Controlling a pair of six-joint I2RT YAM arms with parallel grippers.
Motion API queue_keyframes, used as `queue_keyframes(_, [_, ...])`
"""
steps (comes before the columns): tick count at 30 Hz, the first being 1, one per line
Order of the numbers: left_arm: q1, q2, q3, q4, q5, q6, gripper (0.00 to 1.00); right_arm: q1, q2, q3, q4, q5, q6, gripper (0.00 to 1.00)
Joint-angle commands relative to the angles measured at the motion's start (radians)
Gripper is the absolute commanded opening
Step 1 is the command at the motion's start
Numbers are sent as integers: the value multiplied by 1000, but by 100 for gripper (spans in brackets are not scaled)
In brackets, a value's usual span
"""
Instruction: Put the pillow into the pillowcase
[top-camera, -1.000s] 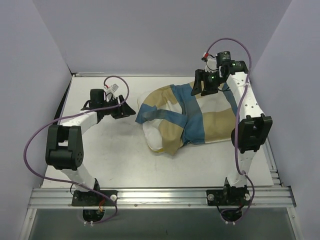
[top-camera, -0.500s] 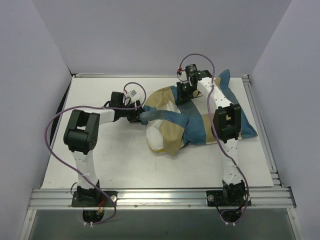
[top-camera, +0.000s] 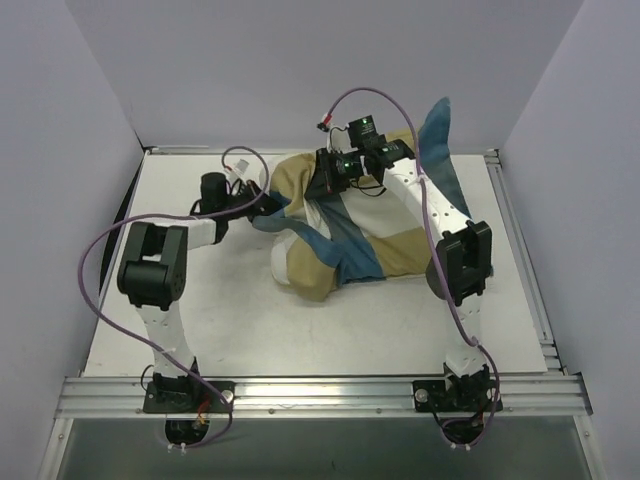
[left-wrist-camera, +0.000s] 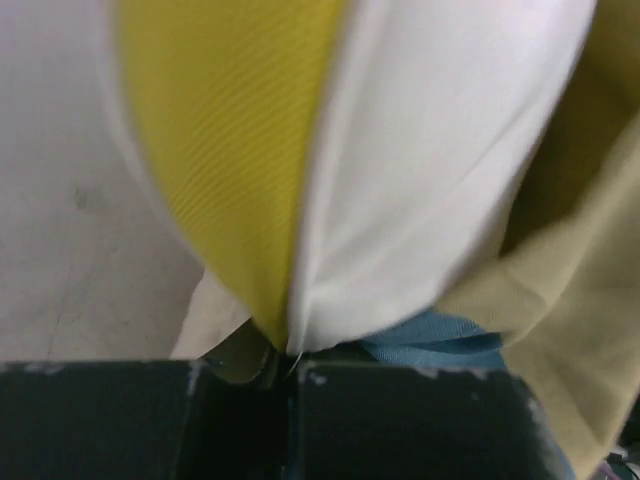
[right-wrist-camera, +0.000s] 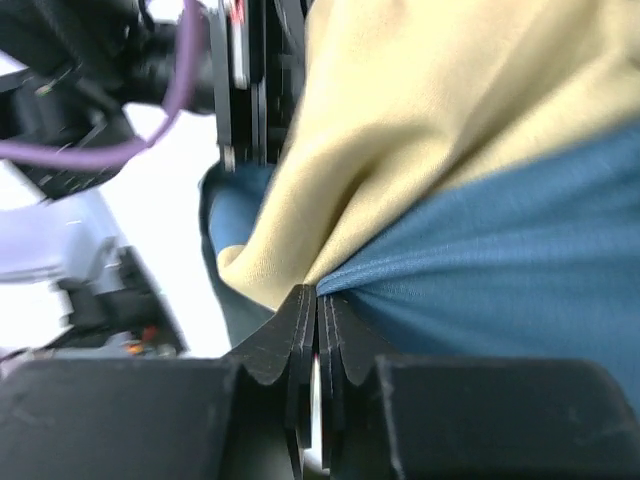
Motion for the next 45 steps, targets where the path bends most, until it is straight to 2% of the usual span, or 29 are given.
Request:
queue_keyframes(1, [57, -299, 70, 255, 41, -123, 0, 68, -81, 139, 47, -272, 43, 0])
queue_keyframes(3, [100, -379, 127, 173, 30, -97, 0, 98, -77, 219, 51, -276, 34, 0])
queue_keyframes(4, [111, -449, 151, 154, 31, -89, 0, 109, -62, 316, 59, -258, 35, 3])
queue_keyframes(7, [132, -565, 256, 30, 22, -25, 0, 135, -26, 453, 157, -203, 94, 17])
queue_keyframes(8, [134, -591, 277, 2, 18, -4, 0, 135, -29, 455, 203, -156, 112, 27])
queue_keyframes(9, [137, -614, 335, -56, 7, 42, 0, 138, -34, 452, 306, -129, 168, 29])
queue_keyframes(12, [120, -688, 423, -175, 5, 160, 0, 134, -64, 443, 447, -62, 241, 29])
queue_keyframes(15, [-1, -740, 513, -396, -51, 372, 0, 111, -143, 322, 554, -54, 338, 28])
queue_keyframes(16, [-109, -758, 507, -446, -80, 427, 0, 85, -194, 228, 559, -57, 359, 28])
queue_keyframes(17, [-171, -769, 494, -517, -114, 493, 0, 71, -219, 177, 558, -71, 364, 28])
queue_keyframes(18, [-225, -778, 462, -603, -151, 585, 0, 50, -245, 100, 538, -97, 371, 29])
queue_keyframes(19, [-281, -795, 417, -622, -183, 604, 0, 8, -302, 27, 524, -115, 385, 31])
queue_keyframes(20, [-362, -798, 308, -642, -278, 616, 0, -21, -333, -52, 509, -138, 405, 38])
queue_keyframes(21, [-397, -797, 253, -671, -316, 616, 0, -47, -359, -232, 452, -189, 408, 43])
queue_keyframes(23, [-449, -754, 108, -688, -411, 616, 0, -143, -425, -401, 368, -230, 366, 55])
queue_keyframes(24, [-475, -724, 71, -666, -410, 606, 0, -174, -440, -534, 258, -240, 326, 58])
queue_keyframes(25, [-477, -647, 41, -650, -404, 595, 5, -214, -463, -596, 181, -237, 268, 60])
queue_keyframes(26, [-477, -603, 41, -642, -395, 587, 16, -283, -471, -641, 104, -209, 117, 66])
queue_keyframes(27, [-475, -560, 67, -618, -333, 575, 29, -329, -474, -675, -58, -173, 44, 66])
queue_keyframes(28, [-475, -486, 101, -624, -317, 572, 43, -372, -476, -731, -121, -83, -19, 66])
queue_keyframes(29, [-475, -466, 133, -630, -302, 570, 51, -468, -476, -753, -168, -53, -59, 71])
queue_keyframes(30, [-472, -452, 189, -609, -259, 569, 55, -515, -462, -764, -268, -25, -146, 72])
queue_keyframes(32, [-451, -446, 229, -578, -210, 580, 68, -596, -442, -753, -355, 46, -213, 73])
queue_keyframes(33, [-437, -447, 274, -581, -194, 610, 70, -660, -434, -744, -401, 59, -254, 74])
queue_keyframes(36, [-380, -423, 357, -695, -212, 714, 71, -737, -422, -683, -436, 82, -274, 76])
queue_keyframes(40, [-305, -313, 522, -832, -268, 877, 70, -750, -387, -599, -455, 64, -255, 79])
queue_keyframes(42, [-317, -245, 611, -953, -304, 1039, 70, -736, -355, -595, -453, -9, -228, 79])
queue_keyframes(45, [-331, -121, 725, -1007, -328, 1125, 70, -655, -289, -600, -447, -11, -222, 78])
